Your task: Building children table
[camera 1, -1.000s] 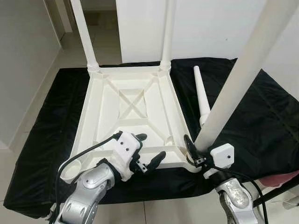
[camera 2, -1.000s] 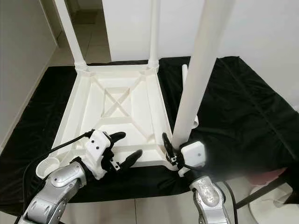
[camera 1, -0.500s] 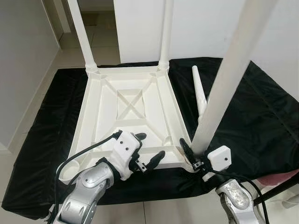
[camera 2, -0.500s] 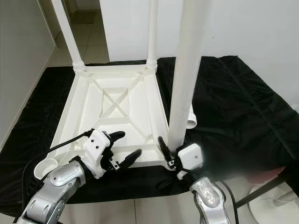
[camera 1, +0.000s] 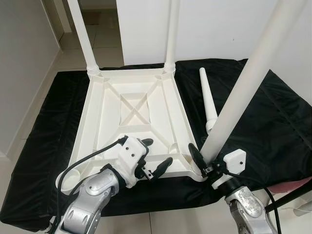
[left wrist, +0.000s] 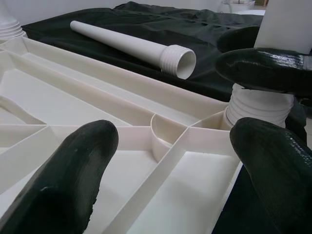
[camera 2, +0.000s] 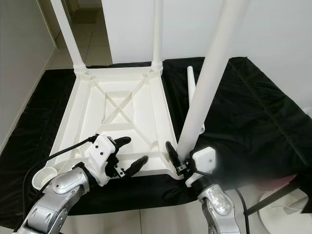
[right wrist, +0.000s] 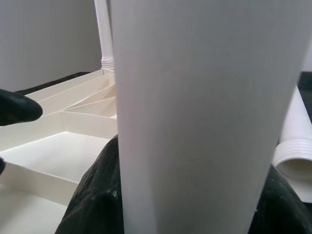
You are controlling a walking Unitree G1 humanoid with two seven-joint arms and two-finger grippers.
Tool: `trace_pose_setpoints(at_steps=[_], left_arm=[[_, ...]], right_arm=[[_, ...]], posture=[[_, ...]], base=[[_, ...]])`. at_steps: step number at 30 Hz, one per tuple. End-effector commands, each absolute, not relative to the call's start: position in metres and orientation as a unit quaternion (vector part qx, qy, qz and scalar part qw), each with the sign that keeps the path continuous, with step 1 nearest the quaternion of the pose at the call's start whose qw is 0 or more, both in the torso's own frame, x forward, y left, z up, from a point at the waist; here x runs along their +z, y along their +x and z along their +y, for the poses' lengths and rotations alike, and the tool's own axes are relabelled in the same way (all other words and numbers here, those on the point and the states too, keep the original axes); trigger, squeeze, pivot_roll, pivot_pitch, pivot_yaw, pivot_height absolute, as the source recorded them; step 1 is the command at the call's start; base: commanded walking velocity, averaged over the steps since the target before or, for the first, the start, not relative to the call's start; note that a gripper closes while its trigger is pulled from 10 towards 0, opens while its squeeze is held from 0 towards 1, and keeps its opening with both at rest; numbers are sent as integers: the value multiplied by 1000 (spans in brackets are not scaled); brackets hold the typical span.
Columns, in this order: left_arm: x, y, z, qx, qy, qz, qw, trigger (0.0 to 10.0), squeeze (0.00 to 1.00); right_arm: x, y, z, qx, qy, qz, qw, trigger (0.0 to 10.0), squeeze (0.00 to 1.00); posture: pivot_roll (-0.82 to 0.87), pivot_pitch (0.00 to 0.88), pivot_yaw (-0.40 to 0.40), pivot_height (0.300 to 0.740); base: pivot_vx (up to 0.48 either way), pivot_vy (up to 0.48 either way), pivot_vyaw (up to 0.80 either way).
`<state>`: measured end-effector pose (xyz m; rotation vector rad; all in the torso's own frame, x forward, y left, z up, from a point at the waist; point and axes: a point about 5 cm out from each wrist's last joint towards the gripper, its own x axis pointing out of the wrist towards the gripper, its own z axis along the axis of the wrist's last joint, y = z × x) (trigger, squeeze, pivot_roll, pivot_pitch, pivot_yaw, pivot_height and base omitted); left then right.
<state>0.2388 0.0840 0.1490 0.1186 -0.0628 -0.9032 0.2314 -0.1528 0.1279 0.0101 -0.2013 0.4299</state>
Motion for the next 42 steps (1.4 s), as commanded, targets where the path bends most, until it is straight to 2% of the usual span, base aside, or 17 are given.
trace_pose_setpoints(at_steps=[1, 7, 17, 22, 33, 35, 42], left_arm=[[149, 238, 82, -441, 59, -28, 895, 10000, 0], [149, 238, 82, -439, 58, -29, 896, 10000, 0], [149, 238, 82, -436, 58, -30, 898, 10000, 0], [148, 237, 82, -435, 59, -29, 898, 10000, 0], [149, 241, 80, -435, 59, -33, 898, 10000, 0], [148, 240, 78, -437, 56, -34, 897, 10000, 0], [148, 240, 77, -438, 57, -34, 897, 10000, 0]], right_arm=[[103, 231, -149, 213, 38, -21, 976, 10000, 0], [103, 239, -153, 187, 34, 10, 982, 10000, 0], [105, 233, -153, 206, -32, -31, 978, 10000, 0], [104, 234, -156, 184, -51, -33, 981, 10000, 0], [111, 256, -168, 110, -66, -55, 990, 10000, 0], [115, 268, -171, 82, -61, -69, 992, 10000, 0], [118, 275, -168, 82, -53, -80, 992, 10000, 0]], posture=[[-51, 35, 47, 740], [-48, 32, 42, 740], [-45, 26, 32, 740], [-46, 24, 31, 740], [-54, 7, 33, 740], [-53, 3, 32, 740], [-48, 0, 30, 740]], base=[[0, 0, 0], [0, 0, 0], [0, 0, 0], [0, 0, 0], [0, 0, 0], [0, 0, 0], [0, 0, 0]])
